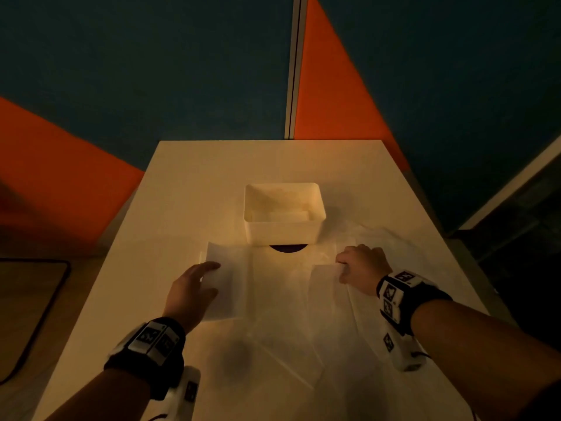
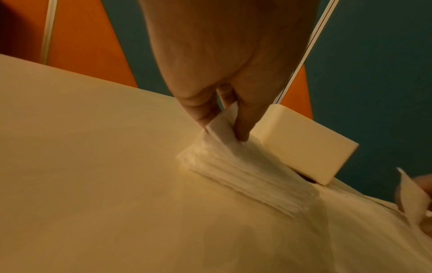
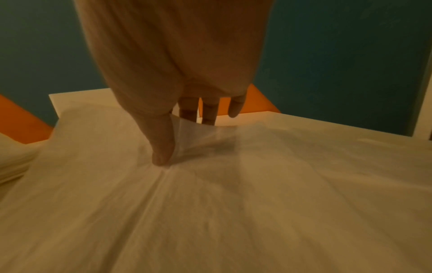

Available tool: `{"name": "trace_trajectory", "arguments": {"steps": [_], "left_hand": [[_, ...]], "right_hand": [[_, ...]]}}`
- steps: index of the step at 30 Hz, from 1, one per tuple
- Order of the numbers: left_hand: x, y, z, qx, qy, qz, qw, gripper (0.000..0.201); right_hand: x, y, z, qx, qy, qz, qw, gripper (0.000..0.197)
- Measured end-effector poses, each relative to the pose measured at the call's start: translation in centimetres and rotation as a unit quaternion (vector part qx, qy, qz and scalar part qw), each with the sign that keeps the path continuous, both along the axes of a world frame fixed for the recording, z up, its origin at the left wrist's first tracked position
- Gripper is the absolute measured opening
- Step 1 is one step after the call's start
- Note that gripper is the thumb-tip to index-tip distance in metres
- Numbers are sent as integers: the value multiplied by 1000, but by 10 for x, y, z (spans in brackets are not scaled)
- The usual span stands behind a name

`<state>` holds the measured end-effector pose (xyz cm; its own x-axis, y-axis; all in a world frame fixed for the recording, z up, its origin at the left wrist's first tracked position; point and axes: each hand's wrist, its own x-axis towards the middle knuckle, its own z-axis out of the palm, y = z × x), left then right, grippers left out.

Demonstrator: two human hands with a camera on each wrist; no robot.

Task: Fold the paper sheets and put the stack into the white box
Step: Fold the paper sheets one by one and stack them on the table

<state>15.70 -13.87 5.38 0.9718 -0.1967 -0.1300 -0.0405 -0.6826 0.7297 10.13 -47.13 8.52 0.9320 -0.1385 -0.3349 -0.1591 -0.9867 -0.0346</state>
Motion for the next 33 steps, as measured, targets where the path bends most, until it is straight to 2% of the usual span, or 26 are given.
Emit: {"name": "trace_trajectory", "arguments": {"steps": [4, 9, 13, 15, 18, 20, 22, 23, 25, 28, 30, 33], "left_hand": [[0, 0, -3, 3, -7, 12, 1000, 49], [3, 0, -7, 36, 0, 9, 999, 47], [3, -2, -2, 161, 12, 3, 987, 43], [0, -5, 5, 215, 21, 7, 976, 44], [-4, -14, 18, 219, 5, -9, 976, 48], [-5, -23, 30, 161, 20, -71, 984, 57], [-9, -34, 44, -26, 109, -138, 984, 68], [-13, -41, 51, -124, 165, -157, 966, 69], [-19, -53, 62, -253, 230, -176, 923, 65], [-24, -73, 73, -348, 231, -166, 893, 55], [-25, -86, 79, -387, 226, -126, 885, 47], [-27, -102, 87, -434, 219, -48, 872, 25]], "right_hand": [[-3, 0, 4, 10, -11, -1, 1000, 14], [-2, 6, 19, 51, -71, 1, 996, 12], [-1, 13, 37, 83, -122, 5, 989, 17], [-2, 15, 46, 148, -144, -20, 978, 17], [-4, 17, 63, 323, -192, -80, 923, 9], [-8, 21, 77, 401, -222, -115, 881, 6], [-12, 24, 88, 474, -246, -141, 834, 10], [-13, 25, 91, 503, -253, -156, 811, 12], [-14, 26, 95, 548, -259, -194, 772, 14], [-15, 27, 94, 589, -251, -236, 731, 16], [-17, 30, 92, 609, -240, -252, 713, 17], [-19, 35, 88, 646, -229, -276, 674, 18]]}}
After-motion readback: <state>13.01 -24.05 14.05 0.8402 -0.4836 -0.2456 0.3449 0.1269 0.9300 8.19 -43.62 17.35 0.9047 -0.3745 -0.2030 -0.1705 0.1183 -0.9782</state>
